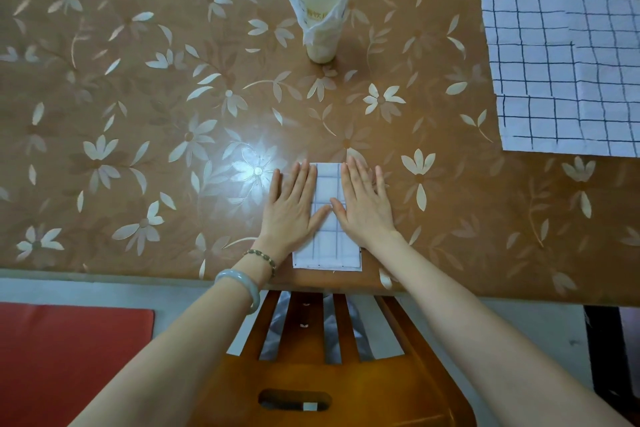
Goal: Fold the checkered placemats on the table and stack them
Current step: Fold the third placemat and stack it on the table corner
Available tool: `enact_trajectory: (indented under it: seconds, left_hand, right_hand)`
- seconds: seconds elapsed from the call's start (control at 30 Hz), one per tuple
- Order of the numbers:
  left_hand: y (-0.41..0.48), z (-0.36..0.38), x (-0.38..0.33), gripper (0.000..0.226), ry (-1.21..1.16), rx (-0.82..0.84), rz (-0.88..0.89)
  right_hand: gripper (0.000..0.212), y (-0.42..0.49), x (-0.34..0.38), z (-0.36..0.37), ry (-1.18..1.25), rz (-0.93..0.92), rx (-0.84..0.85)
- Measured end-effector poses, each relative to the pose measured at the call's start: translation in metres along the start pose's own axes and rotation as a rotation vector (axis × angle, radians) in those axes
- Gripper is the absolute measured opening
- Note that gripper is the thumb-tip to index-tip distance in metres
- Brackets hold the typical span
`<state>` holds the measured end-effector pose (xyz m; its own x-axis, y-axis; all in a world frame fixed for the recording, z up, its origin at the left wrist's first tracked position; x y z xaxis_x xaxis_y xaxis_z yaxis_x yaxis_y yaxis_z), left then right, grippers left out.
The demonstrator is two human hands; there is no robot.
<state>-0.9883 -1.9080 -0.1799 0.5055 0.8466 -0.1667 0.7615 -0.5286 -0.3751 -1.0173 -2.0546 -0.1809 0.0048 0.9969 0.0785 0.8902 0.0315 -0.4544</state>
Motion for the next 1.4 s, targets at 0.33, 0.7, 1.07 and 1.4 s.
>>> enact_trajectory:
  seconds: [0.33,0.7,1.07,1.4]
  left_hand:
    - [-0.073,0.011,-0.002,0.067,0.048,-0.091,0.104]
    - [-0.071,0.021,0.007,0.075,0.083,0.033,0.092]
    - [-0.042,-0.006,-0.031,0.074,-0.387,-0.116,-0.284]
    - [-0.033,-0.027,-0.033,0.056,-1.039,-0.149,-0.410]
  right_hand:
    - [0.070,-0.065,0.004,0.016,-0.002,-0.109,-0.092]
    - [0.076,-0.069,0.003,0.015,0.049,-0.124,0.061]
    - [0.034,0.023,-0.003,-0.057,0.545,-0.101,-0.149]
    - [0.044,0.039,-0.007,-0.064,0.527,-0.153,0.109]
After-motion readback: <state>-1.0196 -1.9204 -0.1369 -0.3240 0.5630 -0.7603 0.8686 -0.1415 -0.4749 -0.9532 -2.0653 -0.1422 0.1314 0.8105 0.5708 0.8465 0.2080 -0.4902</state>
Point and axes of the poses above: each hand's wrist, its own y-axis towards the middle knuckle, its own z-axis out of the palm, x = y × z, the point moved 4 cm from there along y, towards the middle knuckle, and after that the axes turned 10 degrees about x, right-handed, at the moved point
